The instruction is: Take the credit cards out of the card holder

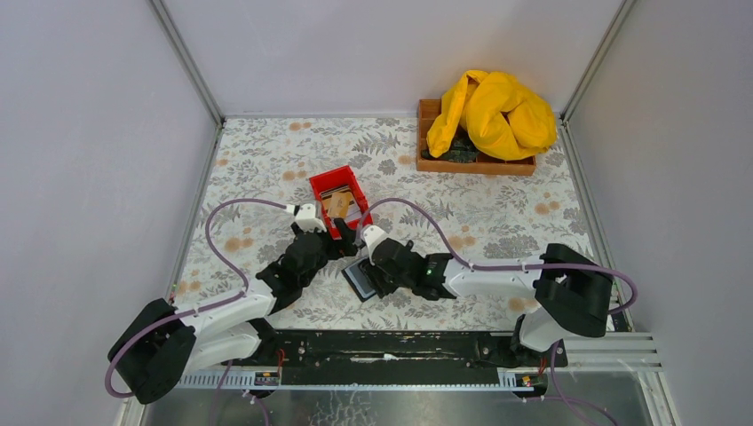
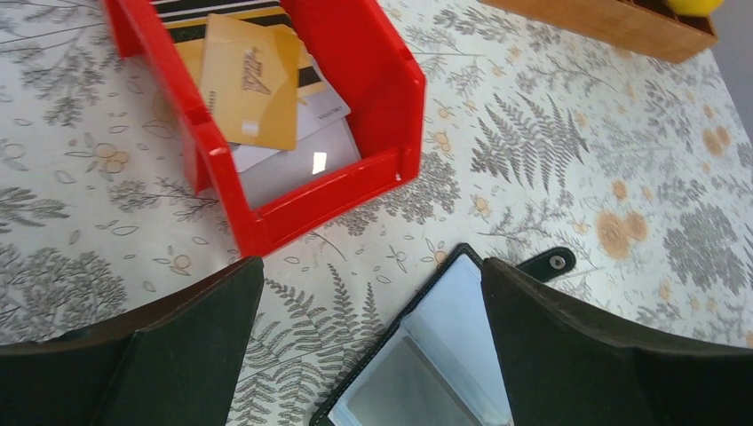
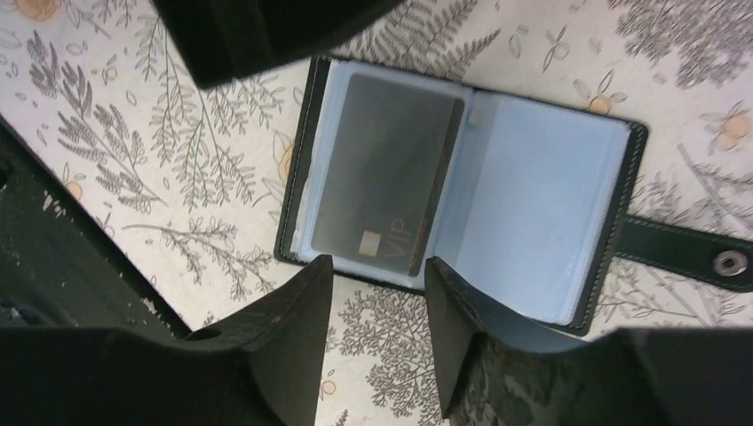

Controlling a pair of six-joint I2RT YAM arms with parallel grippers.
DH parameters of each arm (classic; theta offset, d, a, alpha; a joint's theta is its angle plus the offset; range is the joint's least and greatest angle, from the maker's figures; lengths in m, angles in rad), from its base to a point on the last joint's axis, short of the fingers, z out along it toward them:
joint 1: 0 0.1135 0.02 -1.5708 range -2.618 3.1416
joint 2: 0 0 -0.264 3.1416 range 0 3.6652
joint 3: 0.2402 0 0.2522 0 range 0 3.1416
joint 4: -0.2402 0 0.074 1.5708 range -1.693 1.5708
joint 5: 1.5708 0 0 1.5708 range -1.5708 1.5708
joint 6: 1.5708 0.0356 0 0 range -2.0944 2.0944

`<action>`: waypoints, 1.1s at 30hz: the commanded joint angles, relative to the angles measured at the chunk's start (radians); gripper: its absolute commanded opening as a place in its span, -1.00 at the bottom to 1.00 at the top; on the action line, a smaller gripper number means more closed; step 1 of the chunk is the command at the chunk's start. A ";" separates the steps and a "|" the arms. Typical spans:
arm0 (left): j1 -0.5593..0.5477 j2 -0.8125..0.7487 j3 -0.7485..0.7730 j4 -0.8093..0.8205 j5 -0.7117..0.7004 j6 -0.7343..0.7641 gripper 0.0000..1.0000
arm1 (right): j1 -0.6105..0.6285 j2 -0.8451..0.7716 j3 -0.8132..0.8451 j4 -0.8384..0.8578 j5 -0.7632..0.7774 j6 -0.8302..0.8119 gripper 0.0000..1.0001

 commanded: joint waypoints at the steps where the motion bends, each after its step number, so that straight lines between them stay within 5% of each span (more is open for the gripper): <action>1: 0.012 -0.040 0.045 -0.093 -0.167 -0.052 1.00 | 0.013 0.036 0.105 -0.055 0.087 -0.046 0.05; 6: 0.030 -0.106 0.014 -0.097 -0.198 -0.073 0.99 | 0.012 0.112 0.159 -0.082 0.124 -0.064 0.28; 33: 0.032 -0.068 0.028 -0.099 -0.182 -0.068 0.96 | 0.077 0.172 0.238 -0.103 0.161 -0.074 0.45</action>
